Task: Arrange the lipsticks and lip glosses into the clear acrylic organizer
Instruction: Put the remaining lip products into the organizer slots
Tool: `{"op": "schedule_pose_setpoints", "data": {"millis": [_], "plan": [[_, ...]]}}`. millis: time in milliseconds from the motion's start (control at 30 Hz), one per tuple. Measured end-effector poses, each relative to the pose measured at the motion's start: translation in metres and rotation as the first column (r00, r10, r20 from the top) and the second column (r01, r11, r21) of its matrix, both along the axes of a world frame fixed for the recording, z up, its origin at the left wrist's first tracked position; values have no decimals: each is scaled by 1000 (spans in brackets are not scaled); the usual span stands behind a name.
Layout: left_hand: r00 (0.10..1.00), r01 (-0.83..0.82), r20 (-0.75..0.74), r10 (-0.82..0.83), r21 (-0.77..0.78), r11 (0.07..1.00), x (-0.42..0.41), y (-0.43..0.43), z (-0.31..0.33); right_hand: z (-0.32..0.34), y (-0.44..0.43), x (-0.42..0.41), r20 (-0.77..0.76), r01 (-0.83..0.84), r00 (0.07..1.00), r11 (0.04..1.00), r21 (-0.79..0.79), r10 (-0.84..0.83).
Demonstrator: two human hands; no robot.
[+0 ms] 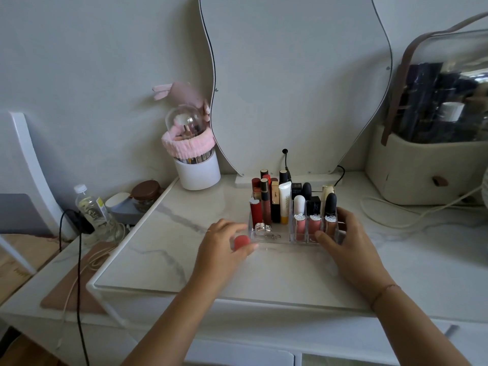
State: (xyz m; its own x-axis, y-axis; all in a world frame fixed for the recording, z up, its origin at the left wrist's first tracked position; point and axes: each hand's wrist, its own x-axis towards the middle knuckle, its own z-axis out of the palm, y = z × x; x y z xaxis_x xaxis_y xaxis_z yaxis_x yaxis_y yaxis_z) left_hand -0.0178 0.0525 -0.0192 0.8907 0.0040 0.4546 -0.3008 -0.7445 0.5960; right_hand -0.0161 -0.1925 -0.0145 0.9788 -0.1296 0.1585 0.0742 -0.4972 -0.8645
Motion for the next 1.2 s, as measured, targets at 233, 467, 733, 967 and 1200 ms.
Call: {"op": "schedule_pose_setpoints", "data": {"millis": [233, 467, 733, 967, 1200], "plan": [[994, -2, -106, -6, -77, 997, -12, 9, -4, 1, 1, -1, 1, 7, 1000, 1000, -4, -7], [993, 71, 106, -48, -224, 972, -5, -28, 18, 3, 1, -2, 2, 3, 1000, 1000, -1, -3], [968, -35, 252, 2, 126, 991, 20, -71, 14, 3, 1, -2, 15, 6, 1000, 1000, -6, -6], [968, -49, 252, 3, 174, 984, 25, -75, 5, 0, -1, 1, 12, 9, 1000, 1000, -9, -9], [985, -23, 175, -3, 144, 989, 27, -73, 1, -2, -1, 2, 31, 5, 1000, 1000, -2, -5]]}}
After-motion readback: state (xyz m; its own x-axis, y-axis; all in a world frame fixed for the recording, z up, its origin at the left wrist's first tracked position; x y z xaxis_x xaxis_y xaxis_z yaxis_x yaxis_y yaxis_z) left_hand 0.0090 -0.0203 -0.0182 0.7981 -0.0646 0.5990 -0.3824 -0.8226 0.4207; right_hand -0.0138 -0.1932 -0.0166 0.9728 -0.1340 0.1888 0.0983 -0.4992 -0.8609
